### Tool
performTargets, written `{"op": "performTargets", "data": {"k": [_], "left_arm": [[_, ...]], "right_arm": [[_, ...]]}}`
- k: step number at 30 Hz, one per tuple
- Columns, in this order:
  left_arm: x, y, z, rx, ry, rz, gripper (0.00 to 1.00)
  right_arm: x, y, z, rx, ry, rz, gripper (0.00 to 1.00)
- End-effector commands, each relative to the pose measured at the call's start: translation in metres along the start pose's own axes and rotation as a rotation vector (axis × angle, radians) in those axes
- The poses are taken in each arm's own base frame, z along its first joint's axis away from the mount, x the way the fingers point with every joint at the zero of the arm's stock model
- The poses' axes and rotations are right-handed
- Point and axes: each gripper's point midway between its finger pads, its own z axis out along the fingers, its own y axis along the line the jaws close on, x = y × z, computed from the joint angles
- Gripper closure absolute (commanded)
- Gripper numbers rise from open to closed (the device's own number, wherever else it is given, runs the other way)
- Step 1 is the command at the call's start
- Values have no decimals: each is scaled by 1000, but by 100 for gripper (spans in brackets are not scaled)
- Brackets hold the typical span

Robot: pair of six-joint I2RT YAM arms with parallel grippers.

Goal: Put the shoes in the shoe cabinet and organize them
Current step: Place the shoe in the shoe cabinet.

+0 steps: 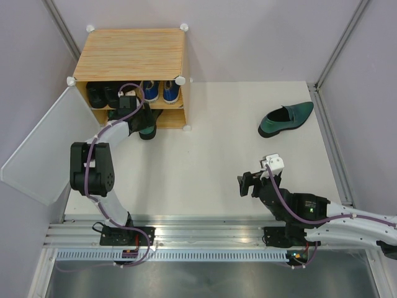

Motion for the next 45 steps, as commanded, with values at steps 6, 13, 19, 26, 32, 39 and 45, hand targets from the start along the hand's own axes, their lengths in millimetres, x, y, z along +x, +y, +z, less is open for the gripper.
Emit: {"op": "performTargets", "data": {"k": [6, 13, 19, 26, 32, 39, 45], "left_arm": [[-22, -17, -39, 98, -97, -51, 11], [-5, -11, -62, 99, -118, -100, 16], [19, 8, -91, 48, -211, -182, 53], [25, 8, -77, 50, -193, -179, 74], [23, 5, -49, 45, -169, -188, 77], [-9, 0, -24, 26, -203, -146, 78], [-45, -10, -5, 28, -252, -102, 80]], "right_arm": [[-5, 6, -1, -26, -2, 7, 9], [-5, 7, -2, -35, -2, 13, 9], [-5, 9, -2, -46, 0, 11, 10], [-2, 10, 0, -40, 7, -2, 10], [-1, 8, 2, -22, 9, -17, 10], [2, 6, 5, 6, 13, -37, 9], [4, 3, 8, 33, 16, -56, 9]]}}
